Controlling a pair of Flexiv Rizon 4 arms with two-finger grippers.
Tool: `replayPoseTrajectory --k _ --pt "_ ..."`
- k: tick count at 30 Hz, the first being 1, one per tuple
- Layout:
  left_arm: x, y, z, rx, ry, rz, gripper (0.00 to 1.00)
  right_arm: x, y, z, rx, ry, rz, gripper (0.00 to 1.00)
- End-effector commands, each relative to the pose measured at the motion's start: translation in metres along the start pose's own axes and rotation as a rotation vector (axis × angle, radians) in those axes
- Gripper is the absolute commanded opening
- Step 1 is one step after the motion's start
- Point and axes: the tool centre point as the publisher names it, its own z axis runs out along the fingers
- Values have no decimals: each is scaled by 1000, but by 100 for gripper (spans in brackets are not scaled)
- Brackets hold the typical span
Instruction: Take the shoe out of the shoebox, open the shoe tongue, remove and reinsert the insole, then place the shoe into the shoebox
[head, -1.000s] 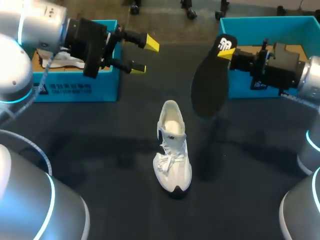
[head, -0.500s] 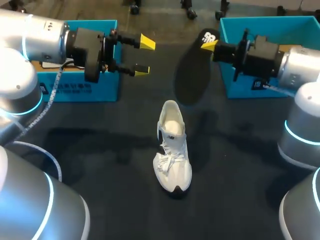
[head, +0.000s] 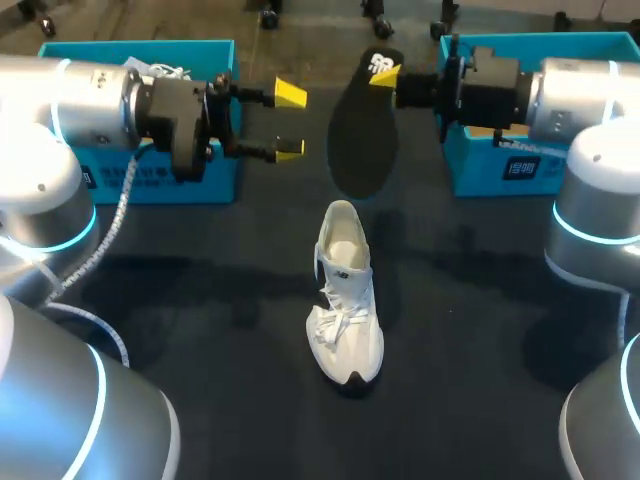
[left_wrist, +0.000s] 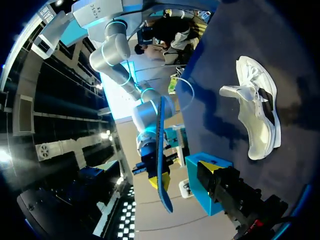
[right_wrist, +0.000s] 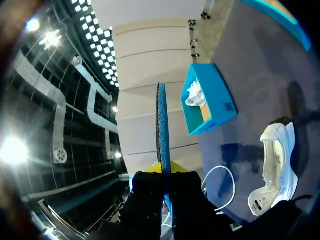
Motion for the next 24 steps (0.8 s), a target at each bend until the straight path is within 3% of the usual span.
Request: replayPoseTrajectory --k 1,8,9,12,13,14,17,24 --pt "6 1 8 -11 -33 -6 100 8 2 8 38 -88 4 0" --pt "8 4 24 -12 -58 -3 98 5 -10 16 53 -144 10 0" --pt "8 5 27 -18 -66 -3 89 4 -11 18 55 -148 11 0" --pt "7 8 32 -27 -80 -9 82 3 -14 21 56 -147 13 0" --pt "7 10 35 -34 -86 -13 76 2 -15 22 57 -146 14 0" --pt "7 12 36 -36 -89 -11 64 2 -16 23 57 -143 15 0" --pt "6 17 40 -50 -100 -10 49 2 -18 25 58 -141 17 0" --pt "6 18 50 -47 -119 -6 35 2 -19 28 54 -133 16 0"
